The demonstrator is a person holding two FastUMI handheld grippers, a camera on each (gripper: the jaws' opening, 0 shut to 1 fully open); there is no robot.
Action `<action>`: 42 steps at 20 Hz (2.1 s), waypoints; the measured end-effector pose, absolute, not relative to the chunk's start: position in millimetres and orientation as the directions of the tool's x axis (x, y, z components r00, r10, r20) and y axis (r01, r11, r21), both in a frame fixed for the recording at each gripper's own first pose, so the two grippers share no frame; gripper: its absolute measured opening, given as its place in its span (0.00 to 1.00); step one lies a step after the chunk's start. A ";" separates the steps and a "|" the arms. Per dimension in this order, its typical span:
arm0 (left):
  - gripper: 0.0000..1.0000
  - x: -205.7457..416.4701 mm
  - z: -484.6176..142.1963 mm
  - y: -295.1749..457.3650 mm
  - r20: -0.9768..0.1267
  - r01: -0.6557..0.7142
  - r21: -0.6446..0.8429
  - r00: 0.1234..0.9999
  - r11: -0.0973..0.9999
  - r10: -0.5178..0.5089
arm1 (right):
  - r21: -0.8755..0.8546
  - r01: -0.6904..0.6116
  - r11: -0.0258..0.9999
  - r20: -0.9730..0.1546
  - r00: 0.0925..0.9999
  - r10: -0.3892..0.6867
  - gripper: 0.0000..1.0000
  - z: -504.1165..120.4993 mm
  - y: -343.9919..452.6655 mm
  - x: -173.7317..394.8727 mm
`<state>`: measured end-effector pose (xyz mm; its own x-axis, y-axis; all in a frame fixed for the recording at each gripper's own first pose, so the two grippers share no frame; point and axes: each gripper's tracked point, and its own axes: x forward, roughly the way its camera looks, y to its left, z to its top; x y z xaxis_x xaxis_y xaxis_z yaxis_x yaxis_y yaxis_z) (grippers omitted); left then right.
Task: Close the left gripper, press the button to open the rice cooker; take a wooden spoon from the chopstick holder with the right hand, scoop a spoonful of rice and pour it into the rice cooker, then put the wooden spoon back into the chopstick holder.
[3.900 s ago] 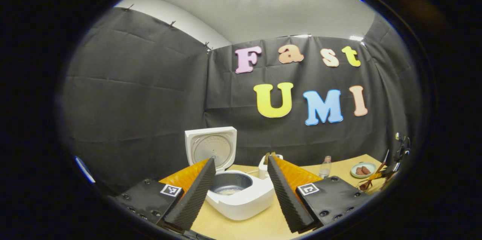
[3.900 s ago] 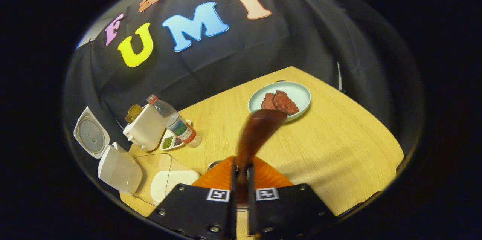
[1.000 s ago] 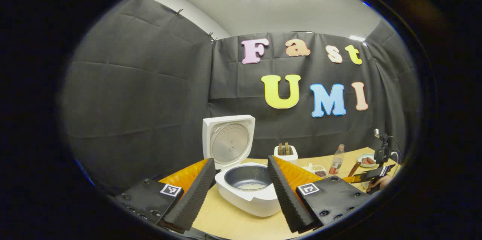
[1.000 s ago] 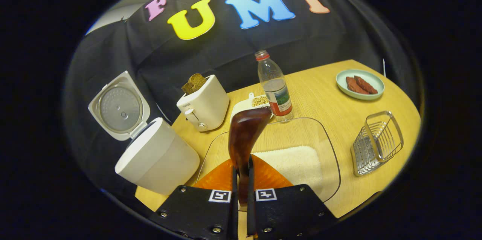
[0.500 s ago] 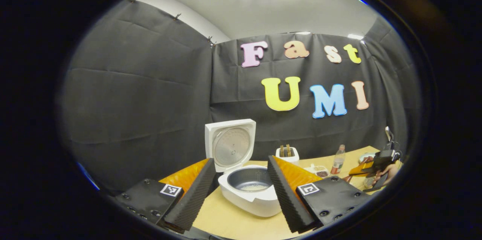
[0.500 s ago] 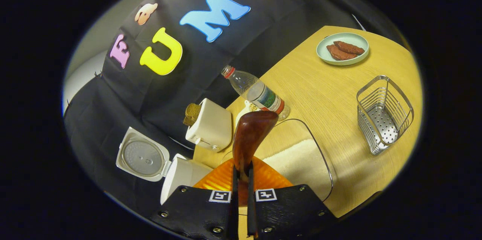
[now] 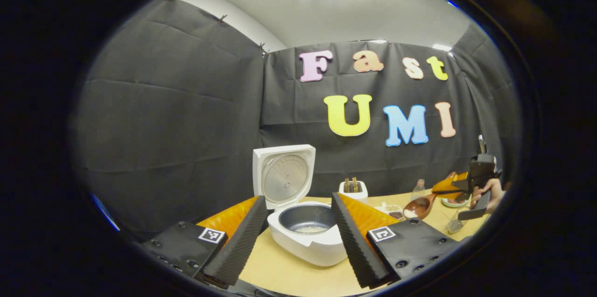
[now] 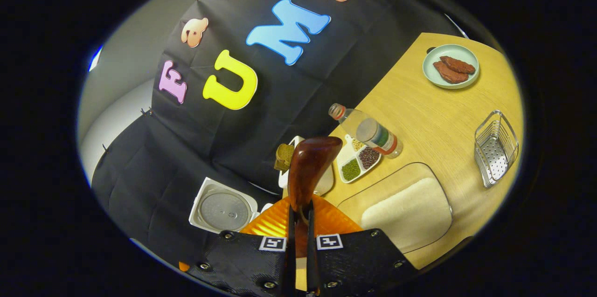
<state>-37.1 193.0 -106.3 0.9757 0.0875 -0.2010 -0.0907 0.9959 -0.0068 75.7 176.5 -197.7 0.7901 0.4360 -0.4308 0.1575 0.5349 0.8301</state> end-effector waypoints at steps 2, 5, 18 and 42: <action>0.99 -41.4 -106.4 198.9 -0.201 -0.102 -0.015 0.975 0.995 0.097 | 0.833 0.124 0.539 -0.412 0.790 0.455 0.09 -184.5 190.9 82.1; 0.99 -48.5 -112.4 206.2 -0.208 -0.118 -0.031 0.972 0.992 0.109 | 0.835 0.076 0.545 -0.388 0.784 0.485 0.09 -169.1 217.8 91.6; 0.98 -72.4 -132.1 252.8 -0.247 -0.209 -0.043 0.950 0.977 0.192 | 0.825 -0.058 0.562 -0.351 0.727 0.590 0.09 -161.7 337.4 109.3; 0.96 -89.6 -171.5 279.1 -0.326 -0.312 -0.057 0.904 0.948 0.277 | 0.272 -0.558 0.783 -0.358 0.697 0.621 0.09 -207.1 466.9 130.7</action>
